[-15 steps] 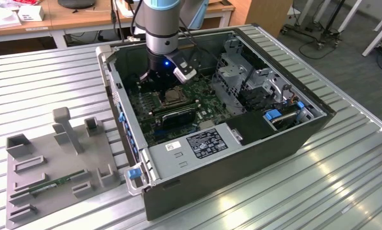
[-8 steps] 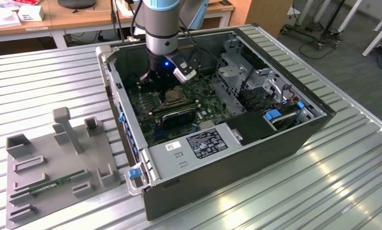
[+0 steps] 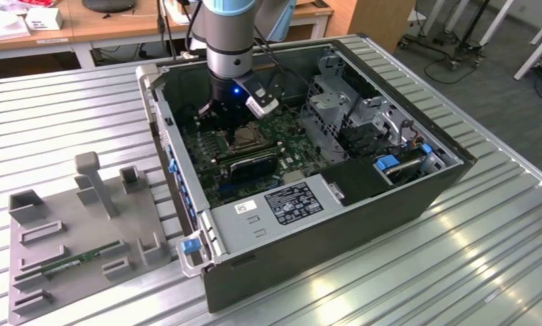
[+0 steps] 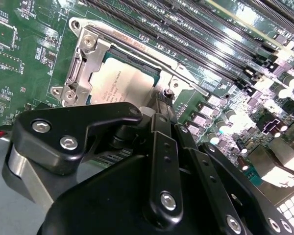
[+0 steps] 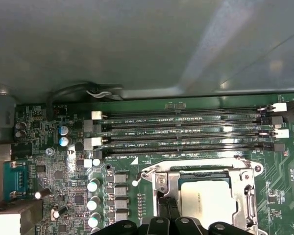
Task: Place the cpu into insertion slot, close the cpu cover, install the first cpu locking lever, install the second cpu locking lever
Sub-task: 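Close the cpu cover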
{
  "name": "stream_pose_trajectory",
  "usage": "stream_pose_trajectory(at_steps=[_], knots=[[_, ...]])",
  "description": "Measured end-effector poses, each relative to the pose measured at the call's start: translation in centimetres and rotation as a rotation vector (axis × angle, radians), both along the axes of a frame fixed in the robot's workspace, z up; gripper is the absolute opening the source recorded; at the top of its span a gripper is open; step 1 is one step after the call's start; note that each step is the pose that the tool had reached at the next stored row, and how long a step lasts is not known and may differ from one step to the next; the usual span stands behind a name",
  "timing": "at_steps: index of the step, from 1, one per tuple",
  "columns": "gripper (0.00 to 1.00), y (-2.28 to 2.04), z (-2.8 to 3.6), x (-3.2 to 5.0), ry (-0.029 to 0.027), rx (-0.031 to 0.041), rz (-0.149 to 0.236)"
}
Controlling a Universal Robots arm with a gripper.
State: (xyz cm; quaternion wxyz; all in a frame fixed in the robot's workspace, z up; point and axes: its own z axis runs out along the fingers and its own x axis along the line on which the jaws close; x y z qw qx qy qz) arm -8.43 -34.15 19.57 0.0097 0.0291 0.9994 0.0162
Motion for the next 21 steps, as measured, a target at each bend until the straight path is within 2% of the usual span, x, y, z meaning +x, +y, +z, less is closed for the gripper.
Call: stream_pose_trajectory(at_steps=[10, 21], knots=[[0.11, 0.08, 0.14, 0.06, -0.0018, 0.0023, 0.0], [0.11, 0.09, 0.86, 0.06, -0.0017, 0.0023, 0.0]])
